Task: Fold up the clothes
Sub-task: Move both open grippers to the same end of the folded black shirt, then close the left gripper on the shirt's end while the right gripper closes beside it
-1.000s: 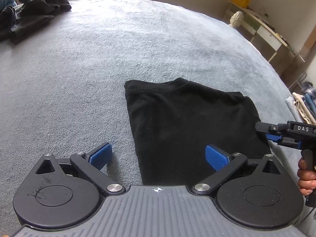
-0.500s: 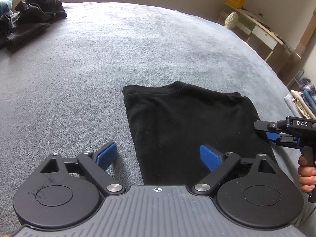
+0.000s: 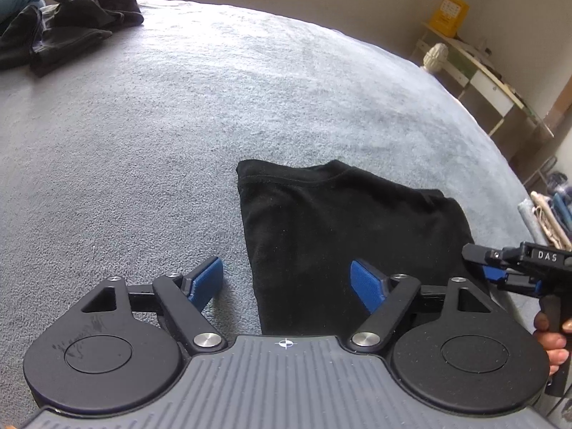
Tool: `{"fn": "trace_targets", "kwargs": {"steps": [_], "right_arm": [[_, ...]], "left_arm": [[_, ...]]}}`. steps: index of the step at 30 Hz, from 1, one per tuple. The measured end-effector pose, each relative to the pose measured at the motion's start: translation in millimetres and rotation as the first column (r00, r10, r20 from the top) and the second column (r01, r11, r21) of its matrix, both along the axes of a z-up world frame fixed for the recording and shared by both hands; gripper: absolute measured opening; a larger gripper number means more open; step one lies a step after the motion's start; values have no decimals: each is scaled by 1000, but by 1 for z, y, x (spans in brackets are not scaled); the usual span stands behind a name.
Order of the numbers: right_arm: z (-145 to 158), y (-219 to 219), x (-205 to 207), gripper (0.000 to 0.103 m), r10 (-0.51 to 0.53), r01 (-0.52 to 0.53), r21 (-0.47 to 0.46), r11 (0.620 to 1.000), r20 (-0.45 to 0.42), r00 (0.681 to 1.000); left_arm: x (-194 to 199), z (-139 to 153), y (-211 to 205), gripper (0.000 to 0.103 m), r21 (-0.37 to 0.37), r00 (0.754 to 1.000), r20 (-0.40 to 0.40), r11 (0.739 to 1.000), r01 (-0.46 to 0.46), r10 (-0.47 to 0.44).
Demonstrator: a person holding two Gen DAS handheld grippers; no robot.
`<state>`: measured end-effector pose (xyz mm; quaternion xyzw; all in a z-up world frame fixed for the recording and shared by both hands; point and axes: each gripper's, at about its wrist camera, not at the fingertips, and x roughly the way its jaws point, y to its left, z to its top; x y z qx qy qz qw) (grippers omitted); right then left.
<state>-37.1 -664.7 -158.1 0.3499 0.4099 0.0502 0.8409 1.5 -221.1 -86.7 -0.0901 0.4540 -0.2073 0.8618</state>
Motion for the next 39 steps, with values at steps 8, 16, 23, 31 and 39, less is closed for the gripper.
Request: {"fn": "trace_targets", "kwargs": {"steps": [8, 16, 23, 31, 39], "right_arm": [[-1, -5, -4, 51, 67, -66, 101, 993, -5, 998], [-3, -9, 17, 51, 98, -97, 108, 989, 0, 995], [-13, -18, 50, 50, 104, -104, 201, 974, 12, 995], [-16, -29, 43, 50, 172, -171, 240, 956, 18, 985], [-26, -26, 73, 50, 185, -195, 287, 938, 61, 981]], "left_arm": [[3, -8, 7, 36, -48, 998, -43, 998, 45, -47], [12, -15, 3, 27, -56, 993, -47, 993, 103, -106], [21, -15, 11, 26, -92, 986, -95, 988, 126, -134], [28, -21, 20, 29, -112, 977, -145, 984, 139, -155], [56, -28, 4, 31, -158, 987, -78, 979, 127, -141]]}}
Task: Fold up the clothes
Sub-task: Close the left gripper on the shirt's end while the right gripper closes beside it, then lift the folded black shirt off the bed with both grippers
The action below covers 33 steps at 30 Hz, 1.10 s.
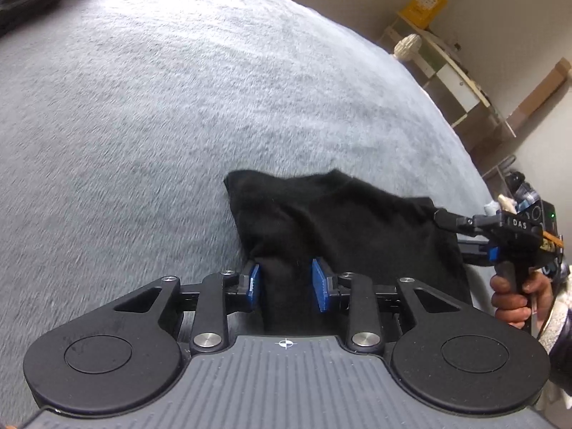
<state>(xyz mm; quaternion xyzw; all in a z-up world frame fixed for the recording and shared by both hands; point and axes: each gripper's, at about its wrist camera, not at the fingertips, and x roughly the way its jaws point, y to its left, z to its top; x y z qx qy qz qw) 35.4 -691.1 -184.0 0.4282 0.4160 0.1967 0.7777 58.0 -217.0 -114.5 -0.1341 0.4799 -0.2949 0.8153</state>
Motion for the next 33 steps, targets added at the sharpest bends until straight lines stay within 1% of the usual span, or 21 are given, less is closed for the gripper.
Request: {"fn": "trace_targets", "kwargs": {"steps": [2, 4, 5, 9, 14, 15, 16, 17, 18, 19, 20, 22, 25, 30, 33], "right_arm": [[-4, -1, 6, 47, 1, -1, 20, 1000, 7, 1000], [-6, -1, 9, 43, 9, -9, 35, 999, 9, 1000], [-7, -2, 11, 43, 15, -15, 43, 999, 10, 1000], [-4, -2, 8, 43, 53, -54, 57, 997, 15, 998], [-5, 0, 9, 42, 64, -65, 48, 997, 14, 998], [-5, 2, 10, 38, 64, -64, 40, 997, 14, 998], [-4, 5, 12, 32, 66, -67, 28, 997, 15, 998], [-3, 9, 13, 28, 69, -69, 16, 997, 16, 997], [0, 12, 13, 21, 71, -71, 1, 997, 21, 997], [3, 16, 11, 20, 73, -73, -16, 997, 31, 997], [7, 19, 9, 19, 75, -74, -33, 997, 42, 996], [15, 23, 3, 17, 61, -58, -56, 997, 53, 997], [35, 30, -7, 15, 35, -27, -96, 995, 81, 996], [78, 51, -28, 15, 1, 27, -180, 983, 151, 988], [96, 64, -40, 14, -36, 72, -219, 973, 164, 986]], "left_arm": [[5, -2, -3, 31, -14, 1000, 14, 1000, 1, -1], [9, -3, -6, 31, -26, 1000, 28, 1000, 2, -2], [8, -3, -7, 31, -32, 999, 33, 999, 4, -3], [-3, 0, -6, 31, -35, 995, 70, 997, 72, -69], [2, -6, -5, 32, -74, 998, 34, 996, 46, -44], [3, -5, -7, 32, -73, 999, 32, 997, 40, -38], [3, -4, -10, 29, -64, 999, 38, 997, 37, -35], [2, -3, -11, 26, -56, 998, 47, 998, 34, -31], [0, -1, -11, 20, -49, 998, 58, 998, 30, -27], [-2, 1, -11, 15, -41, 997, 68, 999, 26, -23], [-4, 2, -9, 13, -44, 997, 75, 999, 20, -17], [-8, 5, -2, 9, -79, 997, 78, 997, 6, 1], [-14, 14, 7, 8, -139, 996, 91, 990, 0, 12], [-26, 30, 21, 8, -225, 991, 136, 974, 34, -4], [-29, 31, 29, 8, -271, 989, 145, 961, 50, -11]]}}
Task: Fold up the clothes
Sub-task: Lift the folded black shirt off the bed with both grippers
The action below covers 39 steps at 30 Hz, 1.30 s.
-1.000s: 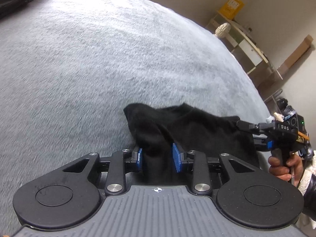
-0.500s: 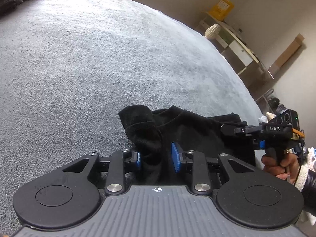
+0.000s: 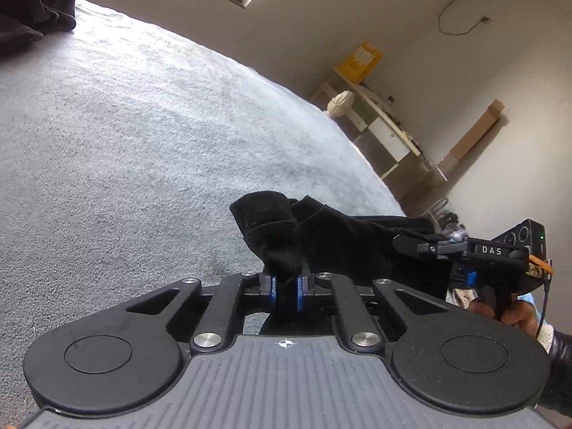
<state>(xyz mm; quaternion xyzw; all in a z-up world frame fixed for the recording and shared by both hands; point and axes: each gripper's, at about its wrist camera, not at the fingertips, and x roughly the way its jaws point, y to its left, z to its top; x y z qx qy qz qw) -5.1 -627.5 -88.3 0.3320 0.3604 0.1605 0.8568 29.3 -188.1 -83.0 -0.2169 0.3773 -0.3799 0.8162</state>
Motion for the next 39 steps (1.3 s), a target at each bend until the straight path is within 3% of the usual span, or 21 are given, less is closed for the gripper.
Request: {"fn": "trace_targets", "kwargs": {"steps": [5, 9, 19, 24, 31, 35, 39], "right_arm": [[22, 26, -14, 14, -73, 71, -93, 993, -19, 997], [43, 53, -26, 14, -116, 110, -193, 975, -19, 993], [106, 101, -55, 14, -168, 147, -361, 921, -27, 985], [129, 101, -76, 14, -181, 170, -374, 912, 4, 983], [115, 82, -101, 14, -114, 129, -334, 934, 65, 991], [121, 66, -115, 14, -58, 88, -315, 945, 104, 993], [147, 52, -142, 14, -11, 69, -298, 952, 189, 982]], "left_arm": [[-4, -5, 12, 8, -72, 1000, -13, 997, 19, -20], [-10, -2, 19, 7, -83, 998, 15, 995, 64, -63], [-15, 54, 18, 7, -88, 965, 103, 964, 251, -242], [-26, 64, 11, 7, -130, 959, 147, 957, 261, -242], [-54, 60, -8, 7, -95, 965, 182, 973, 209, -190], [-81, 91, -19, 6, -81, 959, 232, 980, 183, -160], [-111, 137, -37, 6, -63, 938, 307, 980, 191, -163]]}}
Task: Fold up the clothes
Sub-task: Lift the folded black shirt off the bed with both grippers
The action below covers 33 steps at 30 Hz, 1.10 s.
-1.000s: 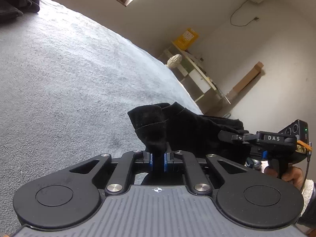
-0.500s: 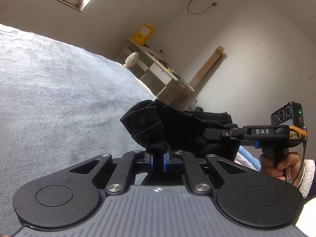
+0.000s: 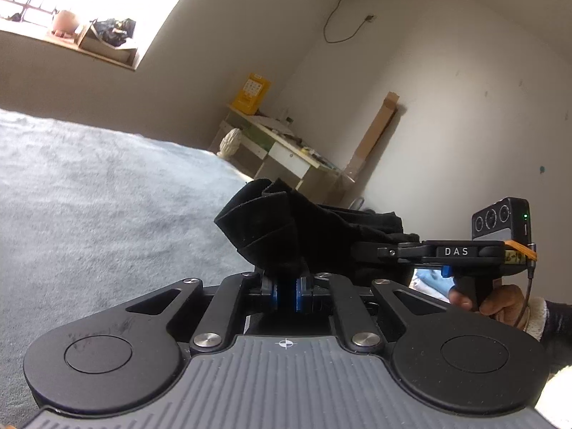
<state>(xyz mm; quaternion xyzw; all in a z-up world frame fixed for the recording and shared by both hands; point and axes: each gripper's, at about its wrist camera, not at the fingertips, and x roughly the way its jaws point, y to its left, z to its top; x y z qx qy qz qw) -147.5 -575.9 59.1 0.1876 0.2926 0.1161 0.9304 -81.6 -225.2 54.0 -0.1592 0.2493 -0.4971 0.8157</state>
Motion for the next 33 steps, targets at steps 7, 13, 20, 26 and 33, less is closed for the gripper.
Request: {"fn": "trace_targets", "kwargs": {"steps": [7, 13, 20, 26, 33], "right_arm": [[86, -46, -80, 14, -29, 39, -33, 999, 260, 965], [161, -110, -169, 14, -158, 243, -134, 961, 457, 875], [206, -190, -292, 14, -351, 542, -189, 819, 582, 734], [211, -257, -382, 14, -482, 714, -162, 681, 635, 604], [181, -325, -439, 14, -522, 756, -145, 638, 639, 564]], "left_arm": [[-40, 92, -56, 6, -75, 986, 115, 988, 132, -123], [-68, 147, -156, 6, -169, 935, 154, 924, 343, -319], [-118, 164, -301, 6, -205, 811, 131, 785, 584, -570], [-166, 160, -399, 7, -267, 685, 90, 645, 716, -723], [-207, 111, -476, 6, -280, 590, -36, 575, 769, -806]]}}
